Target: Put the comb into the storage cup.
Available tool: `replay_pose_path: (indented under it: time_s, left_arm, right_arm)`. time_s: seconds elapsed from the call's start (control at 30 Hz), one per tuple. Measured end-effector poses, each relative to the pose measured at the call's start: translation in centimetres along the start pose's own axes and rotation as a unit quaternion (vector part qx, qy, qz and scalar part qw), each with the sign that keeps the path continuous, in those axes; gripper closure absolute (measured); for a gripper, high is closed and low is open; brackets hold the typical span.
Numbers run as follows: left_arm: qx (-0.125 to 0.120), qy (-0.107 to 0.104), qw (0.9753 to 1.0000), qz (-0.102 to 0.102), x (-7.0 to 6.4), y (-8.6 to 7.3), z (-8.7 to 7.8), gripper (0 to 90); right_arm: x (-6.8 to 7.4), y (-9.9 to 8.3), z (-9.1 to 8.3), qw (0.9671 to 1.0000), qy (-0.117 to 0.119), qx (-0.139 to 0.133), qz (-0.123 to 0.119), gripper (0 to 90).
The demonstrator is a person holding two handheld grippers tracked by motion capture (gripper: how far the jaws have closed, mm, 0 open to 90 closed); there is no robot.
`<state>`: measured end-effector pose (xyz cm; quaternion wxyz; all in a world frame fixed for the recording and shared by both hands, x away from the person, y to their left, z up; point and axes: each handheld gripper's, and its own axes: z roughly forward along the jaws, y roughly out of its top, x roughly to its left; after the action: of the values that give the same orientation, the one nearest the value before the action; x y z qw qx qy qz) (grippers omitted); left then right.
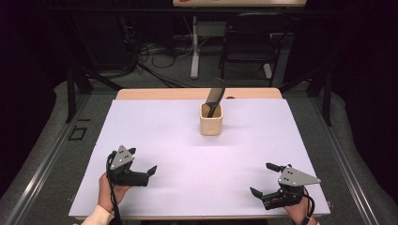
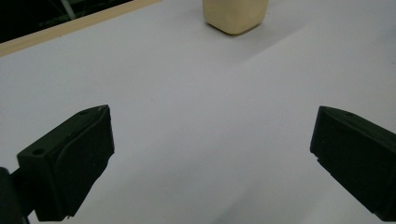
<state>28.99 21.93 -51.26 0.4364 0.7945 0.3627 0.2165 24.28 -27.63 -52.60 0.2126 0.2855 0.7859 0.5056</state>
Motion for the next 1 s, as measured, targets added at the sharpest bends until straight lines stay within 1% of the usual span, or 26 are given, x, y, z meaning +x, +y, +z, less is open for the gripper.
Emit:
replay_pose_path:
  time_s: [0.1,0.2,0.27,0.37,0.57,0.7,0.83,1.0]
  left_arm:
    - [-0.006,-0.001,1.0000,0.005,-0.1,-0.5,-0.3,0.0]
    - [-0.008,-0.004,0.9999,0.008,-0.3,-0.9,-0.5,0.0]
    - [-0.007,-0.003,0.9999,0.013,-0.4,-1.1,-0.6,0.0]
    - [-0.013,-0.004,0.9999,0.010,-0.7,-1.5,-0.8,0.0]
    - [-0.017,-0.006,0.9997,0.015,-1.3,-2.3,-1.3,0.0]
    - [-0.023,-0.006,0.9997,0.011,-1.5,-2.6,-1.6,0.0]
    - [-0.019,-0.005,0.9996,0.022,-1.8,-2.7,-1.7,0.0]
    - [-0.022,-0.005,0.9994,0.025,-1.8,-2.7,-1.7,0.0]
  right_arm:
    - [0.0,0.0,0.0,1.0000,0.000,0.000,0.000,0.0]
    - [0.0,0.0,0.0,1.0000,0.001,0.001,0.000,0.0]
    - [0.0,0.0,0.1,1.0000,0.002,0.001,0.001,0.0]
    - [0.0,0.0,0.1,1.0000,0.002,0.001,0.000,0.0]
    - [0.0,0.0,0.1,1.0000,0.002,0.001,0.000,0.0]
    - [0.0,0.0,0.1,1.0000,0.002,0.002,0.001,0.0]
    - [0.0,0.0,0.2,1.0000,0.004,0.005,0.001,0.0]
    - [0.0,0.0,0.2,1.0000,0.005,0.006,0.002,0.0]
